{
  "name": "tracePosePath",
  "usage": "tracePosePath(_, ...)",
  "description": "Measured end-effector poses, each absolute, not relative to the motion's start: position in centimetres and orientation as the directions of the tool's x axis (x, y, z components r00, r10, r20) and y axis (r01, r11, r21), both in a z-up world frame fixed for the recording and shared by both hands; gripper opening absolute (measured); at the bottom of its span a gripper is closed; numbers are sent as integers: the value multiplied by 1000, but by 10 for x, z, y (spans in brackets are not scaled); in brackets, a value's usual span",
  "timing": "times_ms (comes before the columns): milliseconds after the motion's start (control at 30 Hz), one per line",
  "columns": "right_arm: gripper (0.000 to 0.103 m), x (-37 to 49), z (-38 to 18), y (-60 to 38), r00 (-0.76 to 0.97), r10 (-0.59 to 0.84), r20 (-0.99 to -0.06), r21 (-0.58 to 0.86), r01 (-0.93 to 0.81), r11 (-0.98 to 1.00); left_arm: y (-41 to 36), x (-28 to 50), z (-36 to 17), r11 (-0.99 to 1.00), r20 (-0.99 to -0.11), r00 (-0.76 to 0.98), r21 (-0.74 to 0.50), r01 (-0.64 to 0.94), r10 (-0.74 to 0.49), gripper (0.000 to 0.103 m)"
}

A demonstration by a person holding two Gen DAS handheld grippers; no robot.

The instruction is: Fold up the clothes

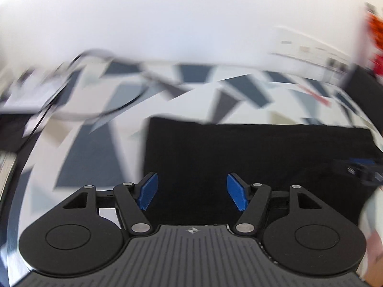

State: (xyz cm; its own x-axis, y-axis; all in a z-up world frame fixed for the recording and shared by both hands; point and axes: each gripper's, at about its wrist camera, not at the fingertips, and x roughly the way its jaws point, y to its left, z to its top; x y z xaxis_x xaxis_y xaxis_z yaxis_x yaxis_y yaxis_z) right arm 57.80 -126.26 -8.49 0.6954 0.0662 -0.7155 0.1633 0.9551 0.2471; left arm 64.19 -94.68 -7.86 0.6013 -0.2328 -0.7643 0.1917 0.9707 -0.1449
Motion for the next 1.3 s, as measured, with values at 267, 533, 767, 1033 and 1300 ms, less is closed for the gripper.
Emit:
tracePosePath(267, 59, 602, -92, -1254, 645, 208, -735, 492, 296, 819, -888, 660, -96, 930, -801, 531, -363, -60, -278, 66)
tracePosePath(533, 25, 606, -103, -1259, 601, 258, -756, 563, 397, 725, -896, 666, -98, 930, -798, 513, -368, -3, -314, 67)
tracePosePath(767, 5, 597, -90, -1246, 626, 136, -768, 384, 280, 880, -900, 670, -97, 898, -800, 469, -438, -30, -374, 67)
tracePosePath(1033, 44, 585, -85, -1234, 631, -31, -775, 118, 193, 974, -920, 668, -100, 909, -812, 450, -417, -2, -372, 19)
tracePosePath(1300, 60, 588, -97, -1222, 626, -110, -772, -47, 116, 992, -907, 658, -87, 880, -757, 552, -468, -85, -350, 12)
